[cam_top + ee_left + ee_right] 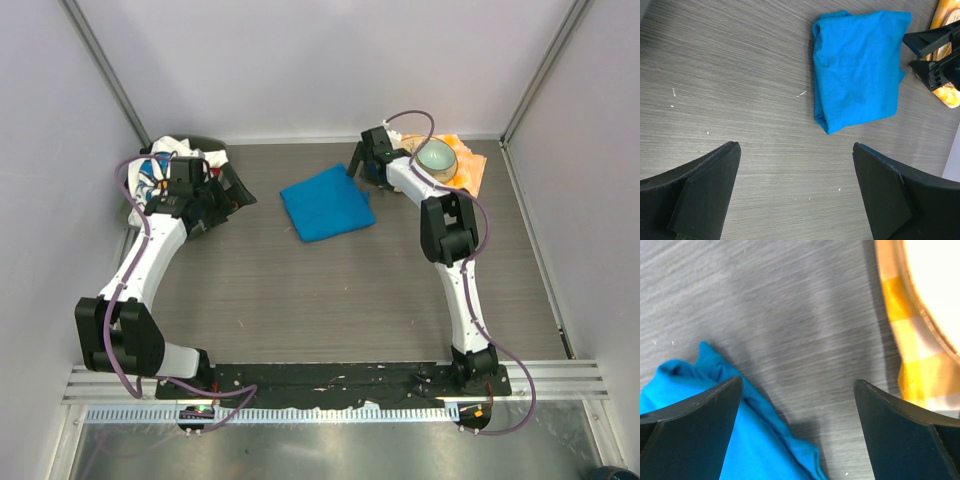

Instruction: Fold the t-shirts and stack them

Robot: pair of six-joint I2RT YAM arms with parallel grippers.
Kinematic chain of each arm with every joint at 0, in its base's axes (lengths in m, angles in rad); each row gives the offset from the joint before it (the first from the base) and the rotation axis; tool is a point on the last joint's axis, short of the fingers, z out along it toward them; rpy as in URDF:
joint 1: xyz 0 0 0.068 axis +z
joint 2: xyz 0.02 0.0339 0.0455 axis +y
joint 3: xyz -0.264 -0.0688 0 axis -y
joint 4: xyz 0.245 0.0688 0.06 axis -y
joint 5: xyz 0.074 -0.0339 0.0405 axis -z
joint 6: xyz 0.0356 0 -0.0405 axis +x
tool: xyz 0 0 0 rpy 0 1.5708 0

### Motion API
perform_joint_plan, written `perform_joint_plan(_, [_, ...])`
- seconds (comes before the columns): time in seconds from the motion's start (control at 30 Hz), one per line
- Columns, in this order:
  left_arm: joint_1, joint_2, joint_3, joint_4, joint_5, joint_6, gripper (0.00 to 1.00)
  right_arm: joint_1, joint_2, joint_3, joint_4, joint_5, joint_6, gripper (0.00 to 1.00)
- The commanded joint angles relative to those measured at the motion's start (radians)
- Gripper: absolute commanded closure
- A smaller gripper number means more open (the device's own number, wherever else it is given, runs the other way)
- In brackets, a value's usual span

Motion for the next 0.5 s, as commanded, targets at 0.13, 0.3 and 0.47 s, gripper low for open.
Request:
perform_joint_plan(0.13, [-0.004, -0.015, 0.029, 0.006, -0.004, 0.014, 0.0, -0.069, 0.013, -0.028, 0.034, 0.006, -0.004, 0.0])
perform_joint_plan(0.3, [-0.004, -0.009, 0.024, 0.006, -0.003, 0.012, 0.0, -0.095, 0.015, -0.052, 0.034, 0.01, -0.004, 0.0])
perform_joint_plan(0.47, [-0.004, -0.012, 0.027, 0.003, -0.007, 0.015, 0.0, -0.129, 0.003, -0.071, 0.034, 0.032, -0.012, 0.0])
